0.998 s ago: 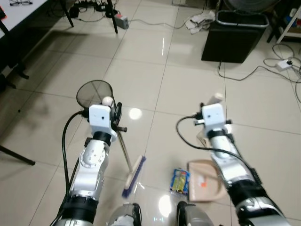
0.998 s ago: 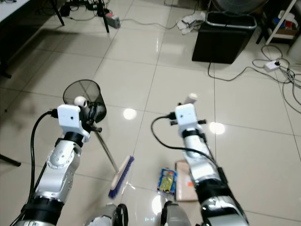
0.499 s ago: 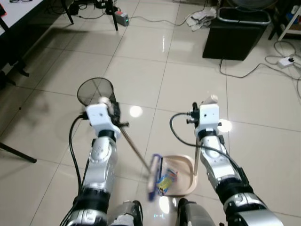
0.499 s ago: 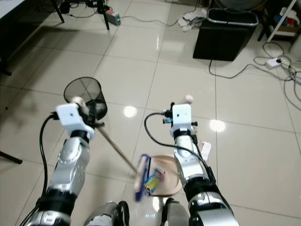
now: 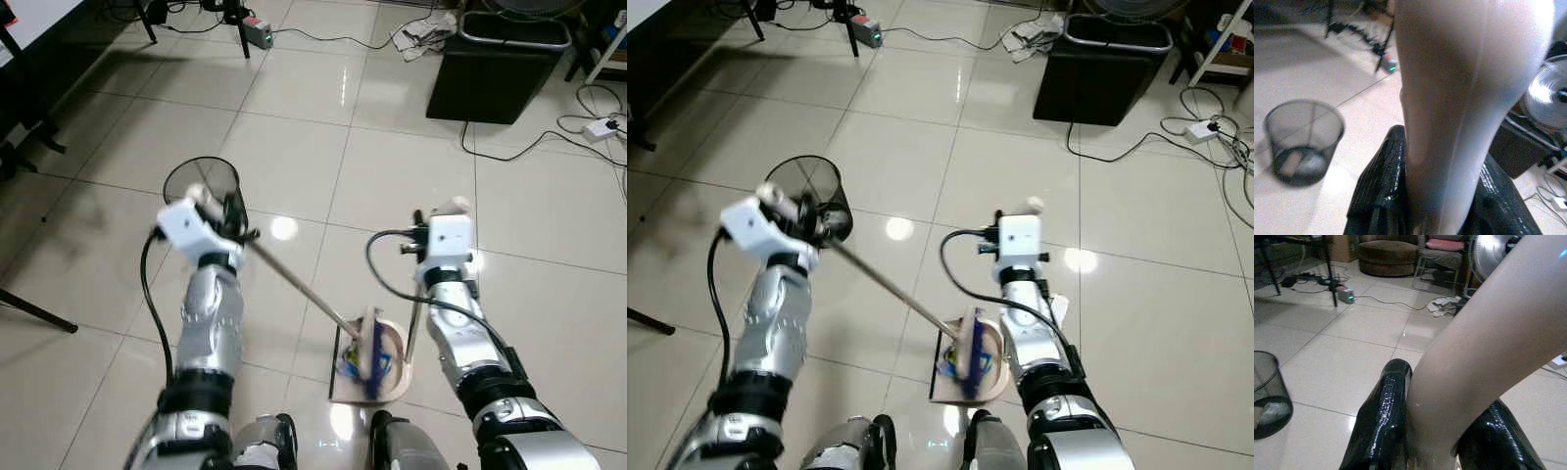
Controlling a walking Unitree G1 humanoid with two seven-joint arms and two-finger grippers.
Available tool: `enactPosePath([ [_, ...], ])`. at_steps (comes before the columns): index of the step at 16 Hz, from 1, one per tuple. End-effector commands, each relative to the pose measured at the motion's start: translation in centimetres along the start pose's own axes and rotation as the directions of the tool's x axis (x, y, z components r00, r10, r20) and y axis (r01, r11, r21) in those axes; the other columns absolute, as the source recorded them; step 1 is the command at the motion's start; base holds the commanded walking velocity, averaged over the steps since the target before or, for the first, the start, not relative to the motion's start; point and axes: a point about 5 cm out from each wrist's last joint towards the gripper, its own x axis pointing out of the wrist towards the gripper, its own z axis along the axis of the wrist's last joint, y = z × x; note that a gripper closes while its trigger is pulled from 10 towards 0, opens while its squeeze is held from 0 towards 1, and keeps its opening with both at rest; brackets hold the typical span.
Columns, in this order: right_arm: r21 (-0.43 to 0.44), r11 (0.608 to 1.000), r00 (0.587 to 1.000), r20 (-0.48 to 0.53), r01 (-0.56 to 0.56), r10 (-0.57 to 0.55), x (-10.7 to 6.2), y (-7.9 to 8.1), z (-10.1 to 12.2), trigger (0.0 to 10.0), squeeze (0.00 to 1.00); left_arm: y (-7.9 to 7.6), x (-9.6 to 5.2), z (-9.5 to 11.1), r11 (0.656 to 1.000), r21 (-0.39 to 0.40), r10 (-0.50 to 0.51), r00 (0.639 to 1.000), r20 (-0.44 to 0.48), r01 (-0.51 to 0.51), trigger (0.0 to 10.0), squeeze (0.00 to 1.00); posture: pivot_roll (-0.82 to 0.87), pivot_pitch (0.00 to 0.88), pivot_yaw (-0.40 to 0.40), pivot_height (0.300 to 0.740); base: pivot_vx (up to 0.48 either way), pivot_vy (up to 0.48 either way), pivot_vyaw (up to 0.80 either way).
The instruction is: Sweep floor
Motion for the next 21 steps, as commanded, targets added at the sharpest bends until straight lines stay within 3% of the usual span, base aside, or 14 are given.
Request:
enactPosePath([
  [1, 0.018, 1.000, 1.000, -0.019, 0.010, -0.009, -0.1, -0.2, -0.4, 10.0, 0.00, -0.6, 0.4, 0.6, 0.999, -0.014, -0.032, 0.999, 0.030, 0.033, 10.0, 0.00, 0.05, 0.193, 0.075, 0.740, 0.000, 0.000, 0.00],
  [4, 0.061, 0.996, 0.998, -0.011, 0.062, -0.062, 0.3, -1.6, 0.0, 10.0, 0.00, -1.2, 2.2, 3.8, 0.980, 0.084, -0.189, 0.976, 0.108, 0.181, 10.0, 0.00, 0.04, 0.147, 0.079, 0.740, 0.000, 0.000, 0.00],
  [8, 0.159, 0.979, 0.991, -0.003, 0.129, -0.130, 0.5, -3.1, 0.4, 10.0, 0.00, 0.4, 3.9, 7.6, 0.951, 0.252, -0.225, 0.959, 0.170, 0.178, 10.0, 0.00, 0.05, 0.108, 0.072, 0.740, 0.000, 0.000, 0.00],
  [10, 0.235, 0.954, 0.980, 0.021, 0.186, -0.196, 0.5, -4.5, 1.1, 10.0, 0.00, 3.5, 3.7, 7.5, 0.947, 0.308, -0.139, 0.982, 0.131, 0.093, 10.0, 0.00, 0.04, 0.076, 0.070, 0.740, 0.000, 0.000, 0.00],
  [13, 0.259, 0.943, 0.970, 0.067, 0.208, -0.232, 0.6, -5.6, 2.6, 10.0, 0.00, 5.2, 2.6, 6.9, 0.936, 0.346, -0.104, 0.991, 0.090, 0.067, 10.0, 0.00, 0.03, 0.061, 0.071, 0.740, 0.000, 0.000, 0.00],
  [15, 0.272, 0.942, 0.964, 0.118, 0.198, -0.237, 1.4, -6.6, 5.0, 10.0, 0.00, 6.4, 1.6, 6.0, 0.916, 0.399, -0.064, 0.997, 0.039, 0.043, 10.0, 0.00, 0.02, 0.052, 0.072, 0.740, 0.000, 0.000, 0.00],
  [16, 0.296, 0.939, 0.958, 0.166, 0.177, -0.233, 2.1, -7.2, 7.5, 10.0, 0.00, 6.7, 0.7, 5.2, 0.895, 0.443, -0.058, 0.998, 0.000, 0.053, 10.0, 0.00, 0.01, 0.047, 0.072, 0.740, 0.000, 0.000, 0.00],
  [18, 0.322, 0.935, 0.953, 0.207, 0.149, -0.223, 2.8, -7.5, 9.9, 10.0, 0.00, 6.5, 0.0, 4.4, 0.875, 0.477, -0.082, 0.996, -0.024, 0.083, 10.0, 0.00, 0.01, 0.045, 0.073, 0.740, 0.000, 0.000, 0.00],
  [19, 0.312, 0.943, 0.950, 0.240, 0.118, -0.198, 3.6, -7.7, 12.5, 10.0, 0.00, 6.1, -0.6, 3.6, 0.870, 0.484, -0.089, 0.995, -0.039, 0.096, 10.0, 0.00, 0.00, 0.032, 0.075, 0.740, 0.000, 0.000, 0.00],
  [21, 0.289, 0.953, 0.948, 0.271, 0.087, -0.169, 4.0, -7.5, 15.1, 10.0, 0.00, 5.6, -1.1, 3.0, 0.873, 0.479, -0.089, 0.995, -0.042, 0.098, 10.0, 0.00, -0.01, 0.021, 0.078, 0.740, 0.000, 0.000, 0.00],
])
